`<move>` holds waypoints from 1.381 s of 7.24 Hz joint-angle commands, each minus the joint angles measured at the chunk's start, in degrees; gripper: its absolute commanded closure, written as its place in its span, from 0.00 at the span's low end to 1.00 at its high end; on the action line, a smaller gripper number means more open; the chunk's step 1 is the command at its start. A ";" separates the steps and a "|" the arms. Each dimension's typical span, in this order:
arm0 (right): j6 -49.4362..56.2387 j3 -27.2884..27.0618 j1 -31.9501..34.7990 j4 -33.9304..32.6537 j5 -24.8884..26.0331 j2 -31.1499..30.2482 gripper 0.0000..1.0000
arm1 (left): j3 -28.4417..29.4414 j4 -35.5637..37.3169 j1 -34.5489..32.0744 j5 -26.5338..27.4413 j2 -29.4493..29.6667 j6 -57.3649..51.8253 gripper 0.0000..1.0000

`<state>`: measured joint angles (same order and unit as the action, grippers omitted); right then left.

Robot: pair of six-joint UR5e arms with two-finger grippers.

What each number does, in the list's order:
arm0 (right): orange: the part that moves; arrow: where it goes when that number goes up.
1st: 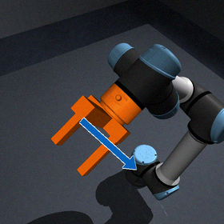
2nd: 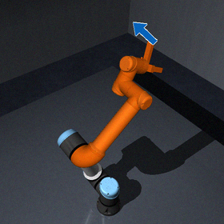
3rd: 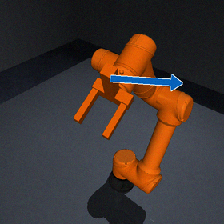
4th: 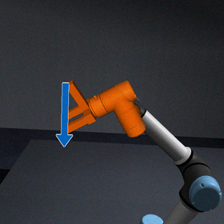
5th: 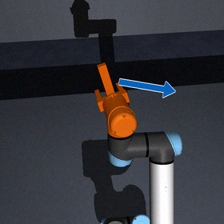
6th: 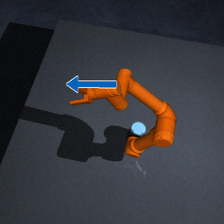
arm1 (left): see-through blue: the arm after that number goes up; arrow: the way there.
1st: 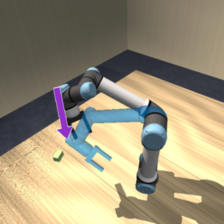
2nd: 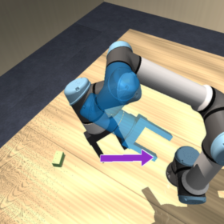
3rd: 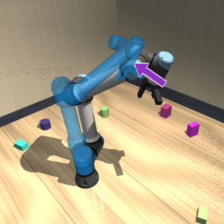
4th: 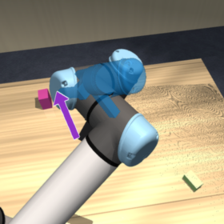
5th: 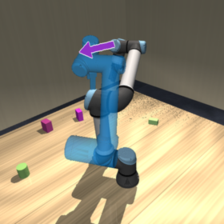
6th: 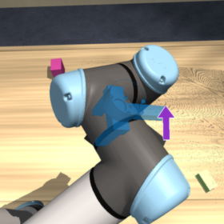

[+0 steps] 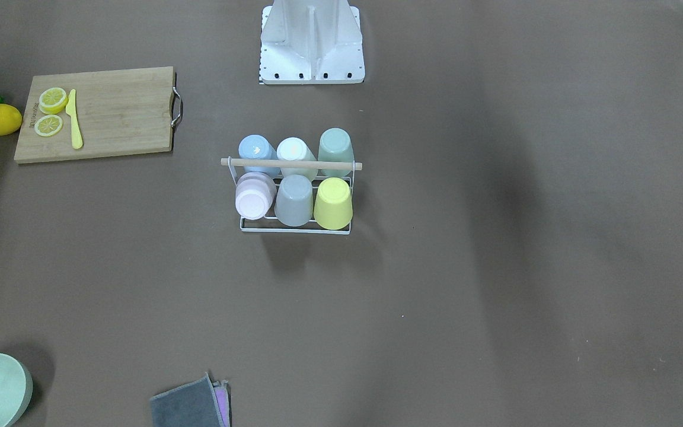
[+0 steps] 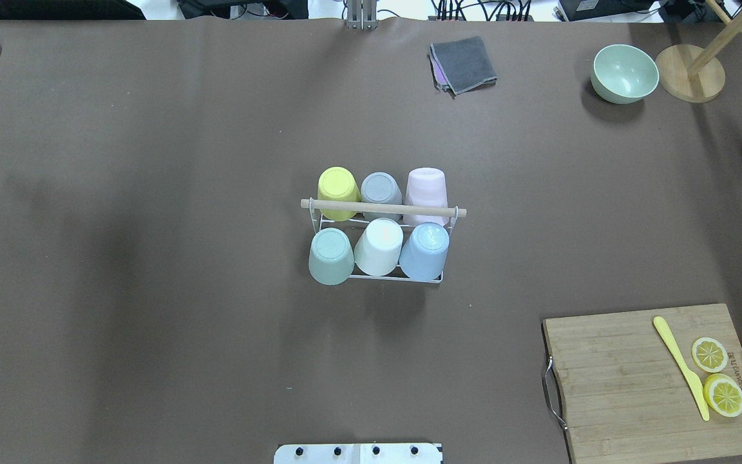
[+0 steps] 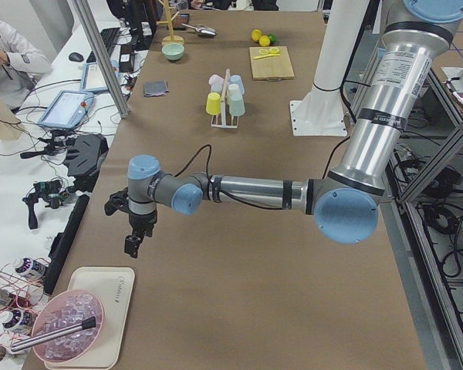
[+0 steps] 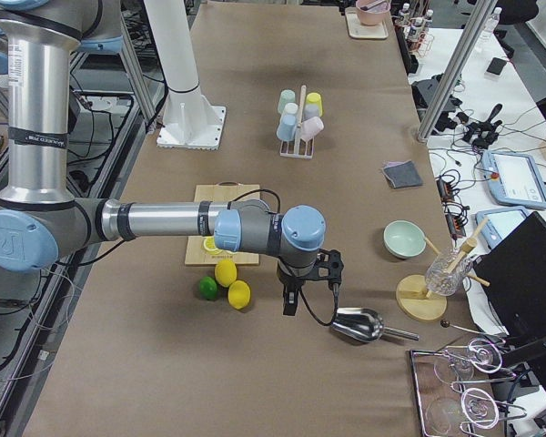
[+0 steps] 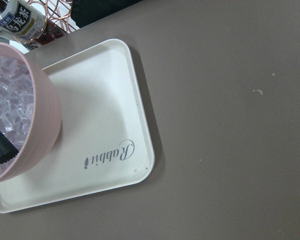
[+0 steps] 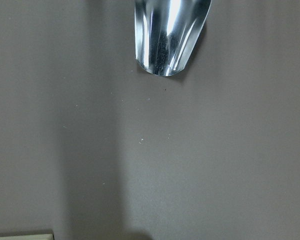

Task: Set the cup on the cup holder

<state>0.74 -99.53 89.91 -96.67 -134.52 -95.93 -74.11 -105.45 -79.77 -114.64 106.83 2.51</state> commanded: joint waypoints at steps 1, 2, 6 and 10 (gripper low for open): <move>-0.12 0.21 0.00 -0.10 0.23 0.22 0.00 | 0.20 5.68 -5.46 -2.17 -1.96 -11.78 0.02; -0.12 0.21 0.00 -0.01 0.23 0.13 0.00 | 0.28 5.69 -7.23 -3.04 -3.89 -15.04 0.02; -0.12 0.21 0.00 -0.10 0.14 0.13 0.00 | -4.26 23.67 -15.32 -6.13 -6.98 -29.84 0.03; -0.12 0.48 0.00 -0.10 -0.04 0.04 0.00 | -13.75 24.24 -16.03 -7.79 -17.23 -16.92 0.02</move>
<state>0.61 -99.19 89.91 -96.81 -134.51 -95.85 -84.66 -81.28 -95.71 -121.95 93.62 -17.06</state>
